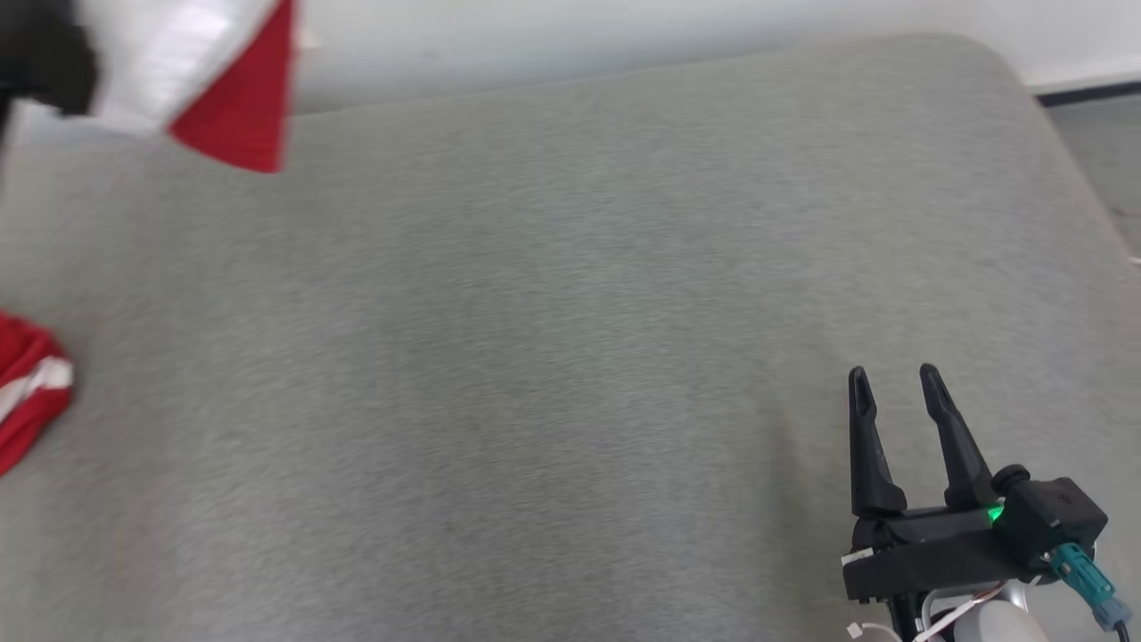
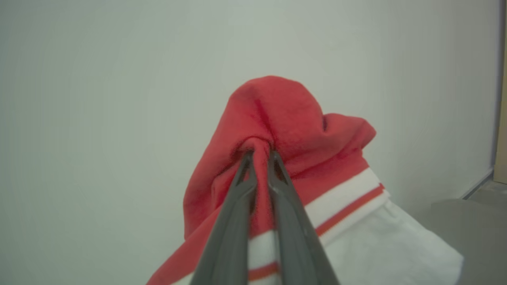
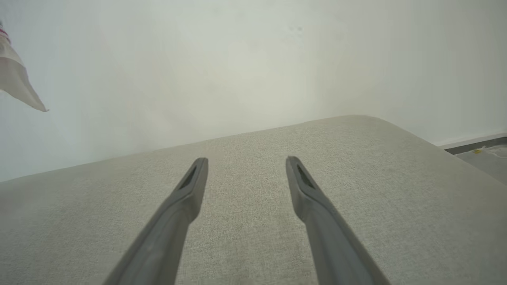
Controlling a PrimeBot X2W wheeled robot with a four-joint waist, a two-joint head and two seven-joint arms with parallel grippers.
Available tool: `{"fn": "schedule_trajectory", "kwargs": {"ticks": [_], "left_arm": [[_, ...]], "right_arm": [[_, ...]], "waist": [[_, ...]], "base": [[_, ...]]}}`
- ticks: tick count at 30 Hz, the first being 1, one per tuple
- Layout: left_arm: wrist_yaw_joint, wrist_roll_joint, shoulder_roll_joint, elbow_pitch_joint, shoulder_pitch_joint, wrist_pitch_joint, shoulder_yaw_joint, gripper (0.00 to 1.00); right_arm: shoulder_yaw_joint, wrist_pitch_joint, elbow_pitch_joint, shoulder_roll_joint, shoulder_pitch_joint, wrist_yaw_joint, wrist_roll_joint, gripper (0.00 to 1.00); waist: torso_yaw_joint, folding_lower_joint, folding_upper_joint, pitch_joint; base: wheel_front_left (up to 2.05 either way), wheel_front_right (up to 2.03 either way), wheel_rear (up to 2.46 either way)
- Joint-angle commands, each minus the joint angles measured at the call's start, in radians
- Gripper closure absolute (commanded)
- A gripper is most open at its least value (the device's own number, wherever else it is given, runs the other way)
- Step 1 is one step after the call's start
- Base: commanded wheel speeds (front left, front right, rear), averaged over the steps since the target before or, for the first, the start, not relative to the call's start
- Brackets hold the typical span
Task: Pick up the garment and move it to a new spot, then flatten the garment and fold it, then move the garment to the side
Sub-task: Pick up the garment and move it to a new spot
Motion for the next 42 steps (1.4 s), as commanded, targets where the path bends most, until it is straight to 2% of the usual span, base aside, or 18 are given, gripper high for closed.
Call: {"fn": "schedule_trajectory", "kwargs": {"ticks": [1, 7, 13, 20, 26, 27, 28, 29, 35, 42], "left_arm": [[-0.001, -0.004, -0.007, -0.004, -0.007, 0.001, -0.004, 1.00], [-0.006, 0.000, -0.101, -0.028, -0.010, 0.001, -0.100, 1.00], [-0.009, -0.012, -0.154, 0.000, 0.065, -0.044, -0.170, 1.00], [0.019, -0.016, -0.196, 0.052, 0.252, -0.117, -0.224, 1.00], [0.035, -0.013, -0.244, 0.145, 0.427, -0.198, -0.284, 1.00], [0.035, -0.014, -0.254, 0.161, 0.443, -0.210, -0.293, 0.94], [0.037, -0.009, -0.259, 0.172, 0.453, -0.222, -0.300, 0.27], [0.038, -0.003, -0.264, 0.184, 0.460, -0.238, -0.308, 0.00], [0.060, -0.005, -0.285, 0.198, 0.485, -0.351, -0.292, 0.00], [0.107, 0.006, -0.250, 0.141, 0.530, -0.400, -0.217, 0.00]], "right_arm": [[0.001, -0.001, 0.001, -0.001, 0.008, -0.002, 0.004, 0.00], [0.009, -0.001, -0.002, -0.001, 0.013, -0.002, 0.025, 0.00], [0.029, -0.001, -0.010, -0.001, -0.005, -0.002, 0.043, 0.00], [0.037, -0.001, -0.011, -0.001, 0.004, -0.002, 0.040, 0.00], [0.045, -0.001, -0.004, -0.001, -0.004, -0.002, 0.019, 0.00], [0.042, -0.001, -0.003, -0.001, -0.005, -0.002, 0.015, 0.00], [0.045, -0.001, -0.002, -0.001, -0.005, -0.002, 0.011, 0.00], [0.047, -0.001, -0.002, -0.001, -0.004, -0.002, 0.007, 0.00], [0.050, -0.001, 0.002, -0.001, 0.017, -0.002, -0.013, 0.00], [0.044, -0.001, -0.015, -0.001, 0.035, -0.002, -0.033, 0.00]], "waist": [[-0.069, 0.0001, 0.0001, -0.013], [-0.150, 0.0001, 0.0001, 0.004], [-0.199, 0.0001, 0.0001, 0.025], [-0.205, 0.0001, 0.0001, 0.032], [-0.172, 0.0001, 0.0001, 0.025], [-0.163, 0.0001, 0.0001, 0.021], [-0.156, 0.0001, 0.0001, 0.017], [-0.148, 0.0001, 0.0001, 0.011], [-0.098, 0.0001, 0.0001, -0.032], [-0.040, 0.0001, 0.0001, -0.077]], "base": [[0.00, 0.00, 0.00], [0.00, 0.00, 0.00], [0.00, 0.00, 0.00], [0.00, 0.00, 0.00], [0.00, 0.00, 0.00], [0.00, 0.00, 0.00], [0.00, 0.00, 0.00], [0.00, 0.00, 0.00], [0.00, 0.00, 0.00], [0.00, 0.00, 0.00]]}}
